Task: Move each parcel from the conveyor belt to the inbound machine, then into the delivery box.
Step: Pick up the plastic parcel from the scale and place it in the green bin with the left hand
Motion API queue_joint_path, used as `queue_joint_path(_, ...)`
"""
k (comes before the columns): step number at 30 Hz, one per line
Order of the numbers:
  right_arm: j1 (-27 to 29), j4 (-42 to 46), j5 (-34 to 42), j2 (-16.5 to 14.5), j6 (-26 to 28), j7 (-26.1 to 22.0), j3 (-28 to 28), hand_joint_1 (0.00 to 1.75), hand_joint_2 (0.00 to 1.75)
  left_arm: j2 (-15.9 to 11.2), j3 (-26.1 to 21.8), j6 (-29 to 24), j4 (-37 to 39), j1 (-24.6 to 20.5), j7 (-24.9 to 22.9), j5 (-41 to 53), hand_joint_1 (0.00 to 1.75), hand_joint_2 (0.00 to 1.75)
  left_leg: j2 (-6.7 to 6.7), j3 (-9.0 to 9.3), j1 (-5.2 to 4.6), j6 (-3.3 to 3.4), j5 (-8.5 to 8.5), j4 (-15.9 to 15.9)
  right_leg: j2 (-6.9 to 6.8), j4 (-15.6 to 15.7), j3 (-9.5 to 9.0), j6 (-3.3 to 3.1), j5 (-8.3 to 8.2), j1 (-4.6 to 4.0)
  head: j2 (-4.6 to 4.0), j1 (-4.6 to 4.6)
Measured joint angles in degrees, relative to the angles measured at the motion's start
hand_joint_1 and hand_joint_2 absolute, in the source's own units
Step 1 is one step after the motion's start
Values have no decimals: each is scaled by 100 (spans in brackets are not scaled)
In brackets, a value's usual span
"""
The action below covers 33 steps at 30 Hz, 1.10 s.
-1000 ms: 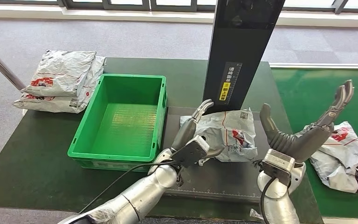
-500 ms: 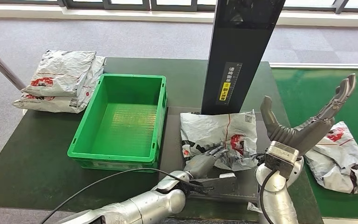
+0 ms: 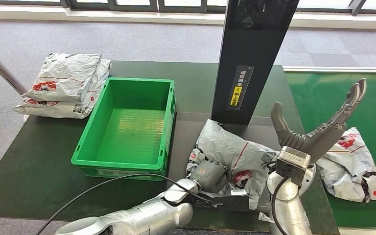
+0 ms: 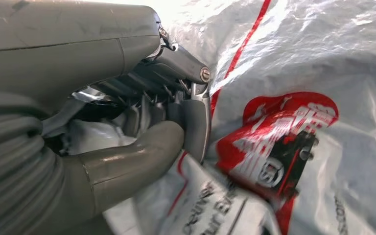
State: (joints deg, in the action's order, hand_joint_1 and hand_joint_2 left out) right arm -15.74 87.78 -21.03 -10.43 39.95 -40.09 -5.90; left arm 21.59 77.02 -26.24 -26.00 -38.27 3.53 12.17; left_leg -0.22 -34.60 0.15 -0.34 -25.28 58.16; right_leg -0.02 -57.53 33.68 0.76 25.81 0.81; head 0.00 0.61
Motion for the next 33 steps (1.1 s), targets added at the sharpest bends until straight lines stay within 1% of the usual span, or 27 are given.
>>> queue_joint_path(4,-4,-23,2,0,0,0,0,0,175,0,68,-13,34,-3,-52,41,175,175,0,0,0,0,0,0,0,0,0,0,0,0,0,0)
queue_joint_path(8,-4,-53,34,0,0,0,0,0,175,0,150,-201,54,-3,-285,307,175,175,0,0,0,0,0,0,0,0,1,0,0,0,0,0)
queue_joint_path(10,-2,-69,46,0,0,0,0,0,175,0,195,-405,65,-2,-429,499,175,175,1,-1,0,0,0,0,1,0,2,0,0,0,0,0)
queue_joint_path(13,11,-76,28,0,0,0,0,0,175,-3,217,-864,89,-2,-653,899,175,175,0,-1,0,0,0,0,0,0,3,0,0,0,0,0)
queue_joint_path(14,20,-77,14,0,0,0,0,0,175,-4,194,-1017,84,1,-713,1200,175,175,0,-1,0,0,0,0,0,0,3,0,0,0,0,0)
queue_joint_path(15,34,-76,-3,0,0,0,0,0,175,-4,124,-1150,57,15,-752,1662,171,175,-2,-1,0,0,1,0,-1,0,3,0,0,0,0,0)
queue_joint_path(16,51,-75,-21,0,0,0,0,0,175,-4,-36,-1248,-4,46,-753,2344,127,175,-3,-1,0,0,1,1,-2,0,2,0,0,0,1,1)
queue_joint_path(17,71,-74,-37,0,0,0,0,0,175,-3,-327,-1315,-132,109,-688,3189,83,175,-3,-1,0,0,1,1,-2,0,3,0,0,1,1,0)
queue_joint_path(18,95,-71,-48,0,0,0,0,0,175,-2,-750,-1350,-332,208,-553,4005,40,175,-3,-2,-1,0,0,1,0,0,4,0,0,2,1,0)
queue_joint_path(19,123,-66,-55,1,1,0,0,0,175,-2,-1219,-1369,-592,340,-356,4714,0,175,-1,-2,-2,0,0,1,4,0,6,0,0,2,1,1)
queue_joint_path(20,154,-60,-56,1,1,0,0,0,175,-1,-1751,-1377,-932,484,-108,5187,0,175,4,-4,-2,0,-1,1,9,0,10,0,0,3,1,1)
queue_joint_path(21,187,-54,-54,2,2,0,0,0,175,-2,-2283,-1384,-1297,614,144,5401,0,175,9,-6,-2,-1,-2,1,14,0,13,0,0,3,1,0)
queue_joint_path(23,241,-48,-44,5,3,0,1,0,175,-2,-3219,-1394,-1983,785,567,5422,0,175,20,-6,-1,-2,-5,1,22,0,18,-1,0,2,0,-1)
queue_joint_path(24,259,-48,-39,9,4,0,1,0,175,-4,-3593,-1397,-2255,842,703,5344,0,175,23,-5,-1,-3,-6,0,25,0,19,-1,0,1,0,-1)
queue_joint_path(26,278,-46,-34,15,6,0,8,0,175,-7,-4180,-1398,-2708,950,888,5221,0,175,23,-4,1,-5,-4,0,25,-1,19,-1,0,0,1,-1)
queue_joint_path(29,282,-46,-40,15,7,0,45,0,175,-7,-4731,-1398,-3180,1094,1051,5087,0,175,21,-4,3,-9,1,-1,21,-2,17,-2,-1,-2,0,0)
queue_joint_path(33,284,-45,-54,15,7,0,88,0,175,-7,-5017,-1394,-3526,1242,1101,4975,0,175,20,-4,2,-10,2,0,21,-3,16,-2,-2,-1,0,-1)
